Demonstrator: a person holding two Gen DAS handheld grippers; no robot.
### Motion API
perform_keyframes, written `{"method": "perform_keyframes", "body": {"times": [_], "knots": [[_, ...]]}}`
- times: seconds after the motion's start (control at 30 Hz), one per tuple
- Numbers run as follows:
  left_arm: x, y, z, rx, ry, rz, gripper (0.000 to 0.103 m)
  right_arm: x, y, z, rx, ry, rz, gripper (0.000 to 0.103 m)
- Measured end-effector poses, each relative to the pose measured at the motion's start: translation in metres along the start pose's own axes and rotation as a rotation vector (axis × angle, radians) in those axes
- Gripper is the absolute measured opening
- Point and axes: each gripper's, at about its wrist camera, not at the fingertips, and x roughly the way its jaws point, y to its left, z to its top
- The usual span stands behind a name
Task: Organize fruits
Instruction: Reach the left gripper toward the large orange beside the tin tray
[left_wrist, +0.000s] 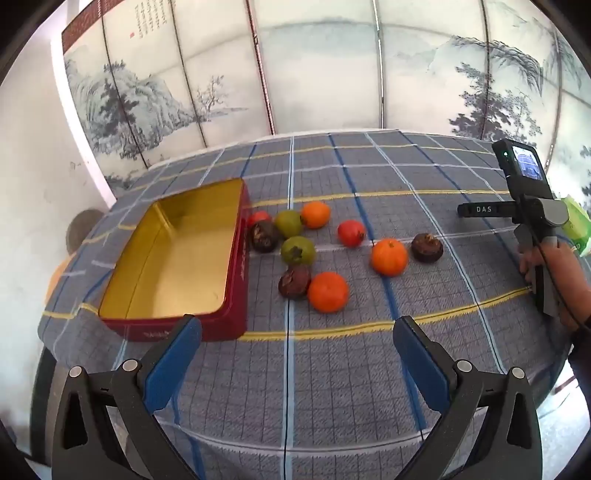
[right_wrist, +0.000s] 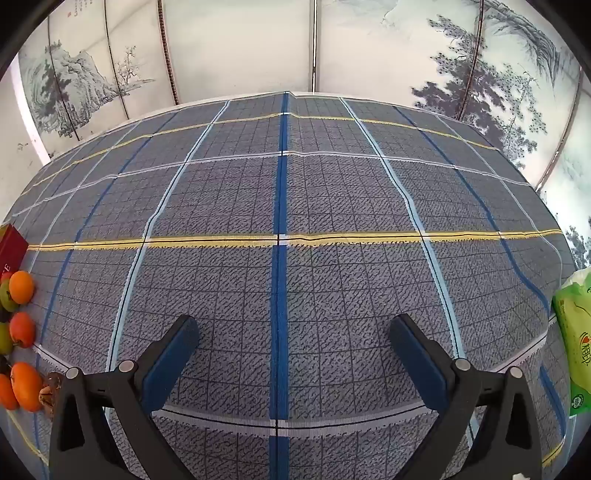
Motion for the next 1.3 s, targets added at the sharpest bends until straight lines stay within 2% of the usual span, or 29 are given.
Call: {"method": "perform_keyframes", "body": {"times": [0.07, 0.17, 0.23, 0.33, 0.5, 0.6, 0.67, 0.8, 0.83, 0.87, 0.93, 1.17, 1.3], "knots": [[-0.002, -0.005, -0.002, 0.008, 0.005, -0.008, 0.103, 0.0, 0.0, 0.0, -0.002, 0.003, -0.005, 0.103], [0.01, 0.013, -0.013, -0.051, 0.058, -0.082, 0.102, 0.0, -0.003, 0.0, 0.014, 0.003, -0.017, 0.103], [0.008, 0.007, -0.014, 0.003, 0.064, -0.054, 0.102, 0.001, -0.005, 0.0, 0.025, 0.003, -0.025, 0.103], [0.013, 0.008, -0.013, 0.001, 0.088, -0.106, 0.099, 0.0, -0.007, 0.002, 0.029, 0.003, -0.027, 0.103], [0.019, 0.004, -0.015, 0.023, 0.095, -0.143, 0.098, 0.0, -0.006, 0.002, 0.034, 0.005, -0.029, 0.103], [0.023, 0.007, -0.015, 0.005, 0.09, -0.21, 0.098, 0.001, -0.008, 0.001, 0.039, 0.004, -0.03, 0.103], [0.029, 0.012, -0.017, -0.016, 0.125, -0.252, 0.097, 0.001, -0.008, 0.002, 0.04, 0.004, -0.031, 0.103], [0.043, 0.014, -0.017, -0.031, 0.217, -0.357, 0.089, 0.003, -0.01, 0.001, 0.047, 0.0, -0.03, 0.103], [0.043, 0.013, -0.016, -0.029, 0.213, -0.368, 0.08, 0.003, -0.011, 0.001, 0.049, -0.001, -0.029, 0.103], [0.044, 0.011, -0.014, -0.023, 0.205, -0.369, 0.072, 0.003, -0.011, 0.001, 0.05, -0.002, -0.029, 0.103], [0.048, 0.006, -0.008, -0.011, 0.201, -0.366, 0.068, 0.002, -0.013, 0.001, 0.054, -0.003, -0.028, 0.103], [0.074, 0.002, 0.007, -0.047, 0.224, -0.366, 0.068, -0.001, -0.014, 0.003, 0.084, -0.008, -0.028, 0.103], [0.094, 0.005, 0.009, -0.092, 0.274, -0.354, 0.068, -0.004, -0.024, 0.002, 0.13, -0.027, 0.003, 0.103]]}}
